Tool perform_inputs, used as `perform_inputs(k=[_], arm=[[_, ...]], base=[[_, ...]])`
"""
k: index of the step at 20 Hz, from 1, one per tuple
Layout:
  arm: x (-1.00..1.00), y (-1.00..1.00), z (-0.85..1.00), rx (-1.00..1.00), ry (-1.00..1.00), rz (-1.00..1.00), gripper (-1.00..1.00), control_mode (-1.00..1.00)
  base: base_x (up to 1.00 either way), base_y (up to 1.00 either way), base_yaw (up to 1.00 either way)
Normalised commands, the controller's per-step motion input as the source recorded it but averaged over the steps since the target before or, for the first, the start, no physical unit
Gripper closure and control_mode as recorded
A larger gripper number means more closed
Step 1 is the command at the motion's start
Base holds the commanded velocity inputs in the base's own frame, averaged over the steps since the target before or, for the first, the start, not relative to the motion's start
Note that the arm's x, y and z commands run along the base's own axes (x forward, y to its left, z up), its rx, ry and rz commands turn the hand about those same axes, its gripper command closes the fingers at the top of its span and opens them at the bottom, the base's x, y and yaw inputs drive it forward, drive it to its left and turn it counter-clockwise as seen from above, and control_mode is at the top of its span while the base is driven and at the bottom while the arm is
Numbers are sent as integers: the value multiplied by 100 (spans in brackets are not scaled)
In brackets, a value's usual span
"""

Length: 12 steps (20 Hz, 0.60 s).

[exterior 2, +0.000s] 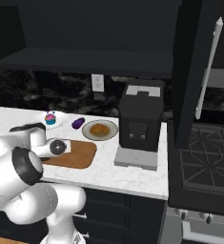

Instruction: From the different types of pastries on the counter, select a croissant and place it on the cutting board. Then retrieve a jar of jam from the cabinet and place it alongside the croissant on the cutting board.

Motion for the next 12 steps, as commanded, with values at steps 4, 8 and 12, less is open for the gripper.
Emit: perform_inputs(k=[4, 8, 12], arm=[[61, 1, 0, 18, 21, 2, 100, -100], [73, 0, 0, 18, 21, 7, 100, -100], [2, 11, -6, -1, 0, 2, 100, -100]], base=[[0, 0, 0], [0, 0, 0], [0, 0, 0]])
